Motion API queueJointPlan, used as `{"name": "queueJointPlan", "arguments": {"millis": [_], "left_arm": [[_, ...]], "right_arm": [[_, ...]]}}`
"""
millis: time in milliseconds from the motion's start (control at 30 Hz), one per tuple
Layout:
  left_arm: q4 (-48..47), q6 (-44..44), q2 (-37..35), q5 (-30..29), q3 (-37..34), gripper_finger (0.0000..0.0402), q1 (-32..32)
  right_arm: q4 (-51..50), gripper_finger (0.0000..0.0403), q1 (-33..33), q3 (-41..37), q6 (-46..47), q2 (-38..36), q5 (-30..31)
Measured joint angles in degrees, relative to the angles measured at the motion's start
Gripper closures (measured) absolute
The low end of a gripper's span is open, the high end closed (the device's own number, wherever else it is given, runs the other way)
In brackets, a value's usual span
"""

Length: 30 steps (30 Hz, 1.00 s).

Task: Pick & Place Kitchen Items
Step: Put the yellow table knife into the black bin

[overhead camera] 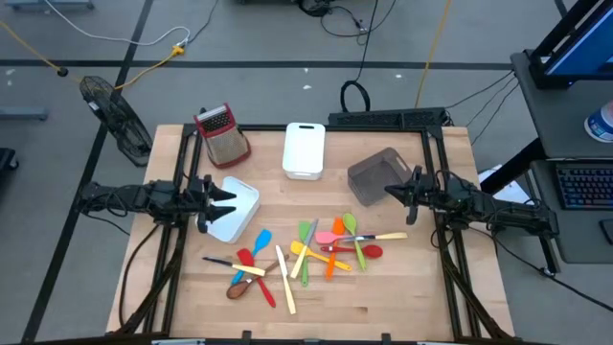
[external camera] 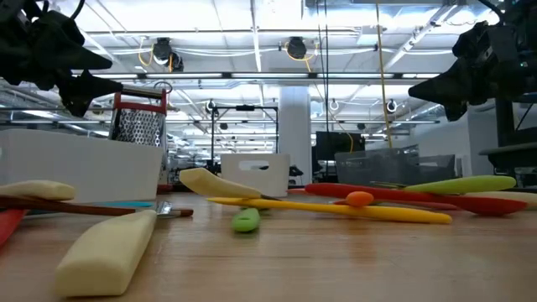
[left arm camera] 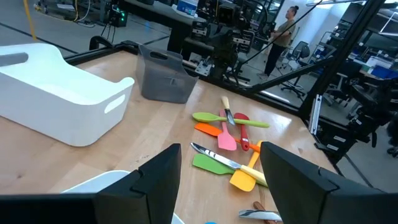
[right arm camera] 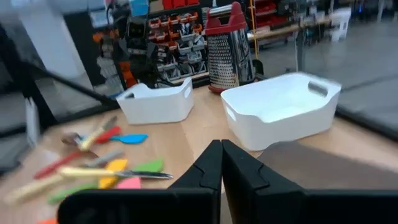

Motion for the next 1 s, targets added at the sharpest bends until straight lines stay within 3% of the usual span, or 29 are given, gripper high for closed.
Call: {"name": "queueJointPlan", "arguments": {"millis": [233, 500, 600, 867, 1000], "left_arm": [[0.3, 2.1, 0.0, -6.6, 0.0, 0.0176, 0.0], [2.4, -1.8, 0.0, -7.1, 0.0, 0.0176, 0.0], [3.7, -4.3, 0.0, -7.1, 0.0, 0.0176, 0.0], [3.0, -0.6, 0.0, -7.4, 0.0, 0.0176, 0.0], [3.0, -0.6, 0.0, -7.5, 0.0, 0.0176, 0.0]], "right_arm": [[0.0, 0.0399, 0.0, 0.0, 14.6, 0.0, 0.3], [0.0, 0.0399, 0.0, 0.0, 10.2, 0.0, 0.3], [0.0, 0.0399, 0.0, 0.0, 13.0, 0.0, 0.3], [0.0, 0.0399, 0.0, 0.0, 19.8, 0.0, 0.3], [0.0, 0.0399, 0.0, 0.0, 19.0, 0.0, 0.3]]}}
